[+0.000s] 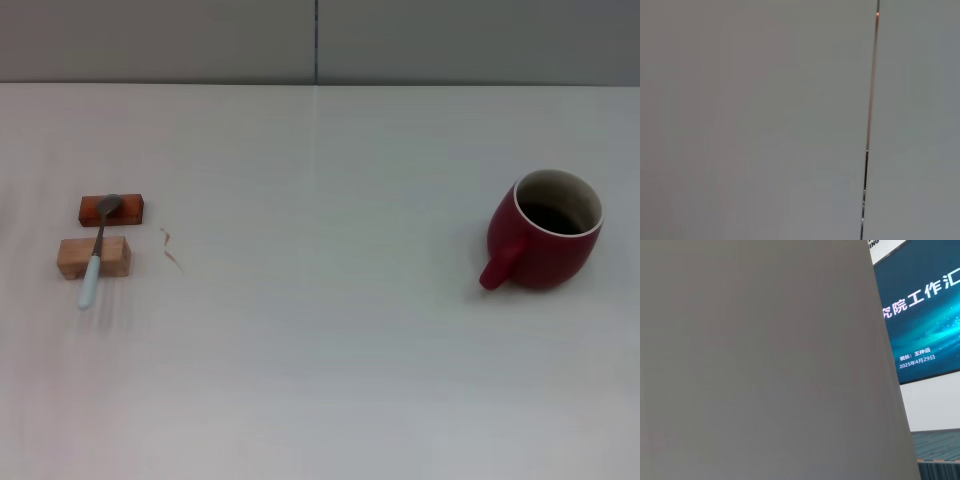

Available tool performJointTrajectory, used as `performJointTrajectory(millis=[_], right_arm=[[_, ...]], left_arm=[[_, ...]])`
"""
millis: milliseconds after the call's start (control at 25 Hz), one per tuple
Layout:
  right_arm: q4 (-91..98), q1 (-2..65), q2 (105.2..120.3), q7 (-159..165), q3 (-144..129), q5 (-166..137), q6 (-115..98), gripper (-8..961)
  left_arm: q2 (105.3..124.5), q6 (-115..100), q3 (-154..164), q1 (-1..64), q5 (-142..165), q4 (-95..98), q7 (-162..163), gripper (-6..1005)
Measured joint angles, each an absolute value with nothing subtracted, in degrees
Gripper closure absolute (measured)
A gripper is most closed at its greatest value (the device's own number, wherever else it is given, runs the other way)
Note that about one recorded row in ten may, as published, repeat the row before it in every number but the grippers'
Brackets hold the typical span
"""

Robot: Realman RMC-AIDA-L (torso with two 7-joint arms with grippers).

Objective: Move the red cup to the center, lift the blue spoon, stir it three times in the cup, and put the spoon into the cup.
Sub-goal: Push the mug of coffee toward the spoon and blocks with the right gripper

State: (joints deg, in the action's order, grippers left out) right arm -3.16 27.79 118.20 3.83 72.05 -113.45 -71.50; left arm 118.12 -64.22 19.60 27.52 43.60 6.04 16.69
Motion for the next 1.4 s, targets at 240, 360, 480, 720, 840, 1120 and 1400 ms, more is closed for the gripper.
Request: performJointTrajectory(millis=[240,360,480,720,840,1120,1400], right_arm=[[-3.2,27.7,118.25,3.7,71.8,-113.6,-71.5,235],[-3.1,27.5,118.25,3.7,71.8,-113.6,-71.5,235],[-3.0,27.4,118.27,3.7,71.7,-113.7,-71.5,236],[-2.8,27.2,118.42,3.6,71.1,-113.7,-71.5,306],[-2.7,26.9,118.60,3.5,69.8,-113.7,-71.5,347],[-2.5,26.3,118.68,2.9,65.4,-113.7,-71.4,483],[-2.4,26.0,118.65,2.8,65.0,-113.7,-71.4,677]], left_arm=[[118.21,-64.2,19.6,27.5,43.6,6.2,17.1,141],[118.22,-64.9,19.6,27.5,43.6,6.1,17.2,141],[118.26,-65.4,19.6,27.5,43.6,6.1,17.2,141],[118.30,-66.2,19.6,27.4,43.6,6.1,17.3,141],[118.30,-66.2,19.6,27.4,43.6,6.1,17.4,142],[118.29,-66.4,19.6,27.3,43.6,6.3,17.9,140],[118.23,-66.6,19.6,27.3,43.6,6.5,18.1,140]])
